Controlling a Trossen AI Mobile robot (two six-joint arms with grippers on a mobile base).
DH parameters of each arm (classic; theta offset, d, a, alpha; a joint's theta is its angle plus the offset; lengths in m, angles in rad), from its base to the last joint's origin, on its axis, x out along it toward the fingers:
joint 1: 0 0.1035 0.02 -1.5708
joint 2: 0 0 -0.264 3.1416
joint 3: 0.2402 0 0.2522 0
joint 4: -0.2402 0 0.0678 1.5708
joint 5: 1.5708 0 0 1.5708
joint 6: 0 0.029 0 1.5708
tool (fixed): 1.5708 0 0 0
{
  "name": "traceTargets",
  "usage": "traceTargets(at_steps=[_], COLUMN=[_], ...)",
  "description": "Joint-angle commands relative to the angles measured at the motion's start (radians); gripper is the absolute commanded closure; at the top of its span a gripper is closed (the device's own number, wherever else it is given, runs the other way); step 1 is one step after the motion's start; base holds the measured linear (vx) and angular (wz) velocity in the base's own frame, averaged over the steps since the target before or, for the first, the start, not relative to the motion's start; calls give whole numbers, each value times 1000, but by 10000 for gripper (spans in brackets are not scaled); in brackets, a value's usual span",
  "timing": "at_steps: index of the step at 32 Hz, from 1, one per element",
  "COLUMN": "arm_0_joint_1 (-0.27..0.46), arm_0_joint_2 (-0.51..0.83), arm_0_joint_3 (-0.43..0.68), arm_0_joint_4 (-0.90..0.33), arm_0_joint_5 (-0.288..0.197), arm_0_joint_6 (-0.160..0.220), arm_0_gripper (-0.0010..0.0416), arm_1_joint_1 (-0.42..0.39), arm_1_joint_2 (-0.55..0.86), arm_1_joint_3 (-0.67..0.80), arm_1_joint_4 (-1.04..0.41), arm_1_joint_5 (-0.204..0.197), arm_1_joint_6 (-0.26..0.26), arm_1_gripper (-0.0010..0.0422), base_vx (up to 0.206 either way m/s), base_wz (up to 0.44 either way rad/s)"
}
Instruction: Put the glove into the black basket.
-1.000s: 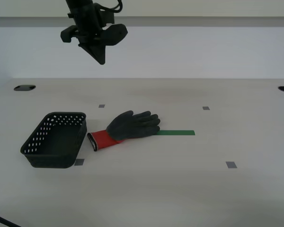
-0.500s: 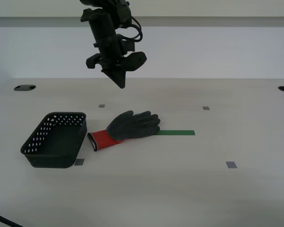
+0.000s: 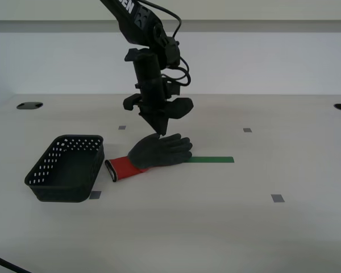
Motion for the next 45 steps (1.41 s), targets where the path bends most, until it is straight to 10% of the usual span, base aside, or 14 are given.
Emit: traceTargets(at_steps=[1, 9, 33, 37, 41, 45], arm_0_joint_1=[0, 0, 0, 0, 0, 0], arm_0_joint_2=[0, 0, 0, 0, 0, 0], arm_0_joint_3=[1, 1, 1, 1, 1, 1], arm_0_joint_4=[-1, -13, -21, -21, -21, -21], arm_0_joint_5=[0, 0, 0, 0, 0, 0], arm_0_joint_6=[0, 0, 0, 0, 0, 0], arm_0_gripper=[405, 405, 405, 405, 405, 405], arm_1_joint_1=[0, -1, -17, -17, -17, -17], arm_1_joint_2=[10, 13, 111, 111, 111, 111], arm_1_joint_3=[0, -6, -42, -32, -33, -30], arm_1_joint_4=[-2, 8, 111, 107, 84, 80], arm_1_joint_5=[-56, -56, -180, -188, -179, -157], arm_1_joint_6=[-3, -48, -209, -214, -194, -169], arm_1_gripper=[298, 148, 145, 202, 400, 416], base_vx=[0, 0, 0, 0, 0, 0], base_wz=[0, 0, 0, 0, 0, 0])
